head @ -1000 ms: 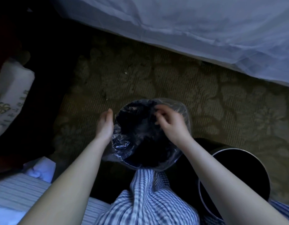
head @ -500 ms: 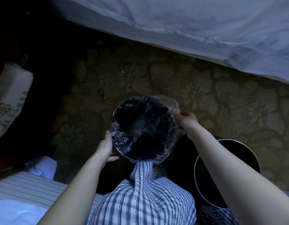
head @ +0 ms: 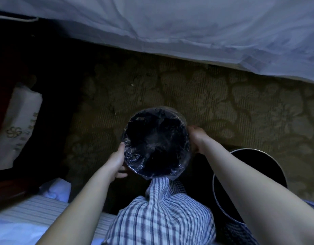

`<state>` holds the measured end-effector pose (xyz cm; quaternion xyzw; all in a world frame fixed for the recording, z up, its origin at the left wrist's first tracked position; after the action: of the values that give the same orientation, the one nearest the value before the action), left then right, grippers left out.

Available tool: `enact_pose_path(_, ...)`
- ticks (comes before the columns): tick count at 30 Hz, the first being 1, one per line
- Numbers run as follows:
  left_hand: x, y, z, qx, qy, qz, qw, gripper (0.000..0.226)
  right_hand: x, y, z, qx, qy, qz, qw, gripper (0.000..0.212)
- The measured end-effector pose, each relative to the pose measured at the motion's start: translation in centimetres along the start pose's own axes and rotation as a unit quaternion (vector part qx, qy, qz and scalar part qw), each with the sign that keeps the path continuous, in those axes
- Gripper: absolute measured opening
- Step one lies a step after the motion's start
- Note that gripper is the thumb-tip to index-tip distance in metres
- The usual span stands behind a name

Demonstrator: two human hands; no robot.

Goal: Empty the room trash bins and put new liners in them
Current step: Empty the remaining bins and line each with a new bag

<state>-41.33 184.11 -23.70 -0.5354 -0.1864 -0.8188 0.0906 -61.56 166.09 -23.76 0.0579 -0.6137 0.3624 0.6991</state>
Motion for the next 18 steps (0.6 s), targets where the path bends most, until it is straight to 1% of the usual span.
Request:
enact_pose_path(1, 0.0, 0.4, 0.3, -0.024, 0.025, -0.009, 0.999, 0.065, -0.4, -0.7, 0.7, 0.022, 0.08, 0.051, 0.995, 0.041)
enact_pose_path(2, -0.1, 0.9, 0.5, -0.043, 0.044, -0.018, 0.998, 0.062, -0.7, -1.5, 1.0, 0.032, 0.127, 0.116, 0.985, 0.044)
enact_pose_path(3, -0.1, 1.3, 0.6, -0.059, 0.056, -0.027, 0.996, 0.061, -0.5, -2.6, 0.8, 0.025, 0.133, 0.187, 0.973, 0.044)
enact_pose_path(4, -0.2, 1.5, 0.5, -0.069, 0.055, -0.035, 0.995, 0.061, -0.2, -3.7, 0.2, 0.03, 0.109, 0.244, 0.963, 0.042)
enact_pose_path(5, -0.4, 1.7, 0.3, -0.077, 0.049, -0.041, 0.995, 0.062, -0.3, -4.5, -0.6, 0.045, 0.071, 0.272, 0.959, 0.04)
enact_pose_path(6, -0.6, 1.7, 0.2, -0.084, 0.04, -0.045, 0.995, 0.063, -0.3, -4.9, -1.6, 0.064, 0.029, 0.27, 0.96, 0.039)
enact_pose_path(7, -0.8, 1.7, 0.1, -0.091, 0.037, -0.047, 0.994, 0.064, -0.4, -5.1, -2.5, 0.074, -0.015, 0.247, 0.966, 0.041)
enact_pose_path(8, -0.8, 1.6, 0.1, -0.094, 0.036, -0.044, 0.994, 0.064, -0.6, -4.9, -3.0, 0.059, -0.052, 0.2, 0.977, 0.046)
enact_pose_path(9, -0.8, 1.5, 0.1, -0.09, 0.035, -0.041, 0.994, 0.063, -0.9, -4.6, -3.1, 0.032, -0.07, 0.143, 0.987, 0.052)
enact_pose_path(10, -0.8, 1.5, 0.2, -0.08, 0.037, -0.035, 0.996, 0.062, -1.2, -4.1, -3.1, 0.009, -0.073, 0.093, 0.993, 0.057)
enact_pose_path(12, -0.4, 1.8, 0.3, -0.062, 0.059, -0.033, 0.996, 0.06, -2.0, -3.1, -2.6, 0.002, -0.056, 0.032, 0.998, 0.066)
enact_pose_path(14, 0.2, 2.9, 0.4, -0.097, 0.111, -0.071, 0.987, 0.06, -2.2, -2.1, -1.7, 0.02, -0.029, 0.007, 0.999, 0.068)
enact_pose_path(16, 1.7, 4.7, 0.2, -0.135, 0.152, -0.149, 0.968, 0.062, -1.9, -1.6, -0.6, 0.019, 0.01, 0.014, 1.0, 0.066)
enact_pose_path(18, 3.5, 6.6, -0.3, -0.137, 0.17, -0.224, 0.95, 0.061, -1.6, -1.7, 1.1, 0.015, 0.05, 0.063, 0.997, 0.055)
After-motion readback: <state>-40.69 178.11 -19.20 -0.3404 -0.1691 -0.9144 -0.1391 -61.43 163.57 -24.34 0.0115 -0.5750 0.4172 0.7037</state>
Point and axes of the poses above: each hand's wrist, its own x-axis away from the middle knuckle, its own z-axis out of the back of the hand, y = z × x, the point moved 5 cm from there along -x, towards the middle knuckle, and after that the axes turned 4 degrees about y, right-handed, at the moved point
